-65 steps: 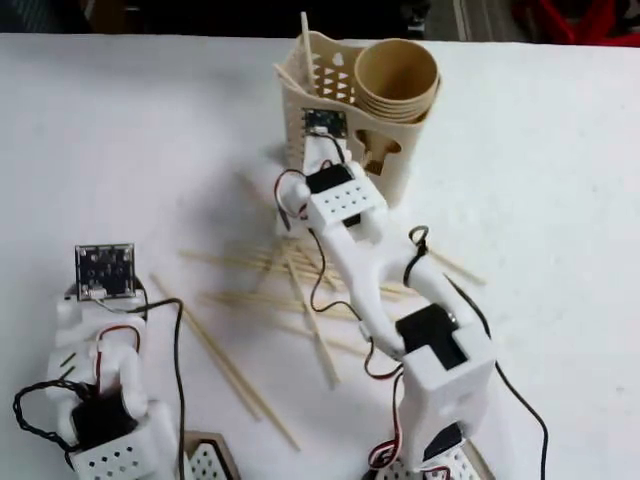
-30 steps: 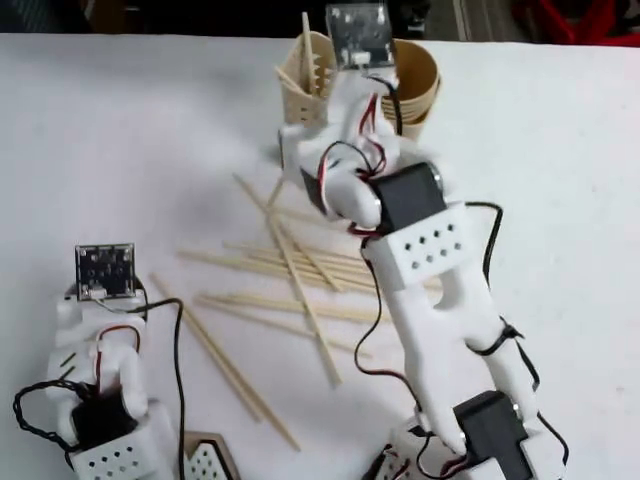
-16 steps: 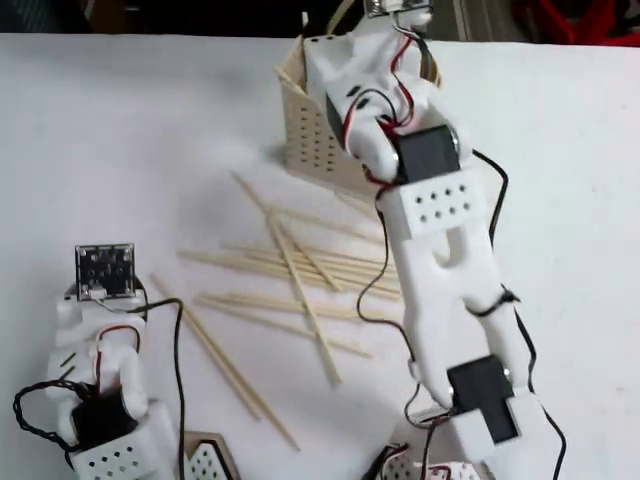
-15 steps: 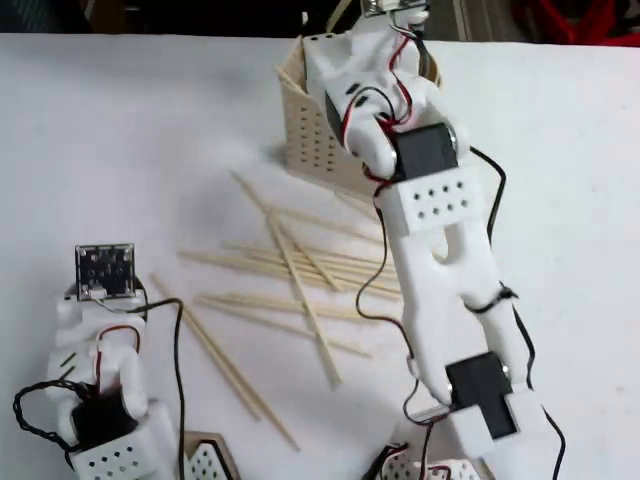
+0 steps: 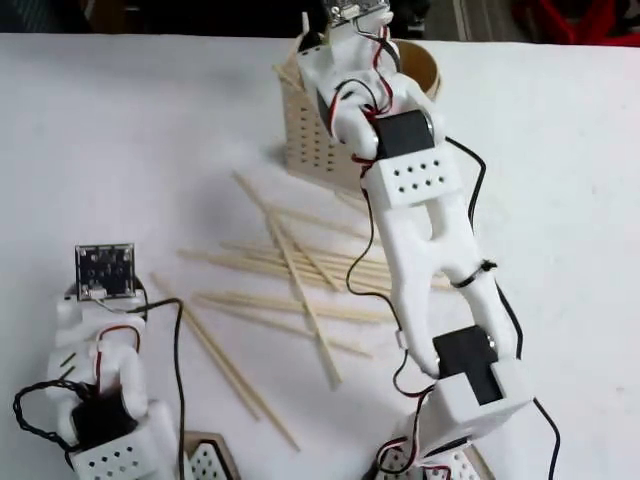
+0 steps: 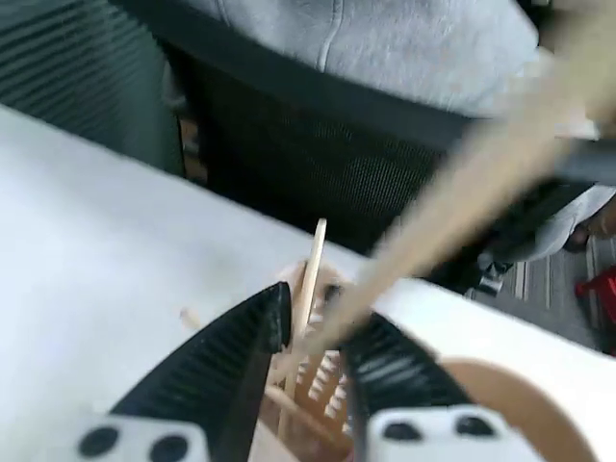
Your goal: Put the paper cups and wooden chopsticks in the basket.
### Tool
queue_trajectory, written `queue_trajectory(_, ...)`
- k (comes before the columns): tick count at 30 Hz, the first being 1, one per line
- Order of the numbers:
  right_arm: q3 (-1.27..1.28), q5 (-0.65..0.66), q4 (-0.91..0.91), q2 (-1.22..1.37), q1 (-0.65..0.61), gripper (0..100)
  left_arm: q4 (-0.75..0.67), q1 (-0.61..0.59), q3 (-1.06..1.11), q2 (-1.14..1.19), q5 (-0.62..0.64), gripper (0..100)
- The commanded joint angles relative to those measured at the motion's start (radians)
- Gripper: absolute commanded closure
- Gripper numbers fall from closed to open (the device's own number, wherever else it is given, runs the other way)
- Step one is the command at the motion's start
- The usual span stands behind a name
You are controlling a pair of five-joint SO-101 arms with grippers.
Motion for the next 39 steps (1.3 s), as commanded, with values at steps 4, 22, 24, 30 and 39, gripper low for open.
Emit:
queue_trajectory(4,-0.051,0.011,0.176,-0.084,-0.015,83.3,-0.029,-0.012,-0.003,-0.01,0.003,86)
queue_trajectory(22,0.008,0.003,0.983,-0.295,-0.036,97.5,-0.031,-0.008,-0.037,-0.01,0.005,86)
queue_trajectory(24,0.098,0.003,0.974,-0.326,-0.031,98.1,-0.023,-0.008,-0.077,-0.004,0.005,86)
queue_trajectory(30,0.442,0.002,0.802,-0.515,-0.025,98.1,0.077,0.03,-0.249,-0.002,-0.091,86)
queue_trajectory(39,0.914,-0.138,0.44,-0.837,0.137,98.0,0.21,0.202,-0.427,0.107,-0.305,86)
